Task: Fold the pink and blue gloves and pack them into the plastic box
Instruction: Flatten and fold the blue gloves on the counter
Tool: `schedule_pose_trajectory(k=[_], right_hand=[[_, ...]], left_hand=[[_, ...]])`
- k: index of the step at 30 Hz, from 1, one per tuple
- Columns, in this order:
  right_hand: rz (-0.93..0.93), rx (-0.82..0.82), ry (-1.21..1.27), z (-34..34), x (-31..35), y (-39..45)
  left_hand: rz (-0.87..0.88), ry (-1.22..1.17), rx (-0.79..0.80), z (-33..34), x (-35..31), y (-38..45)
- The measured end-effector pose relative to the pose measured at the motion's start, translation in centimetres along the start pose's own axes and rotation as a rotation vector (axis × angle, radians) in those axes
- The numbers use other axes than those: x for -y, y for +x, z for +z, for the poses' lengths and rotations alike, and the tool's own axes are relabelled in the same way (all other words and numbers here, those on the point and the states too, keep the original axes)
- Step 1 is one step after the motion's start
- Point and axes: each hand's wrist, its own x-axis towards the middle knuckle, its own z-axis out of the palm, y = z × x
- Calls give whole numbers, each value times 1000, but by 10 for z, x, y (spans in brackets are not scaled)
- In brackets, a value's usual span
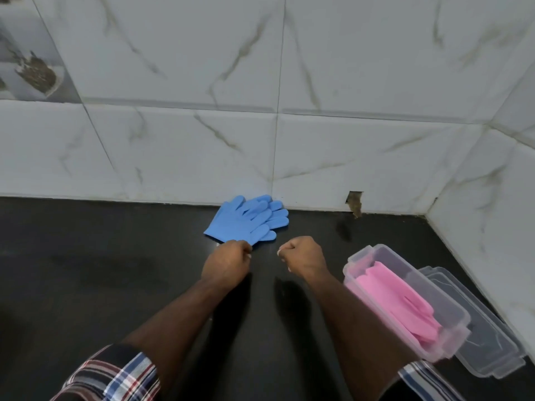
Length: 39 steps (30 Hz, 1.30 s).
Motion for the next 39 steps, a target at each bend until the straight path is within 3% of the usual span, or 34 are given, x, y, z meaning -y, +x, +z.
schedule_pose_trajectory(k=[11, 21, 27, 33, 39], right_hand=[[-18, -43, -54, 23, 34, 98], [-295, -109, -347, 37, 58, 147], [-439, -93, -276, 33, 64, 137], [-420, -201, 81, -6, 65, 108], [-346, -162, 211, -41, 52, 67]], left_hand=[[-59, -15, -37, -2, 25, 86], [-24, 88, -139, 11, 18, 143], [-27, 15, -187, 22, 14, 156], [-68, -364, -305, -23, 7, 129], [-82, -1015, -354, -88, -11, 85]])
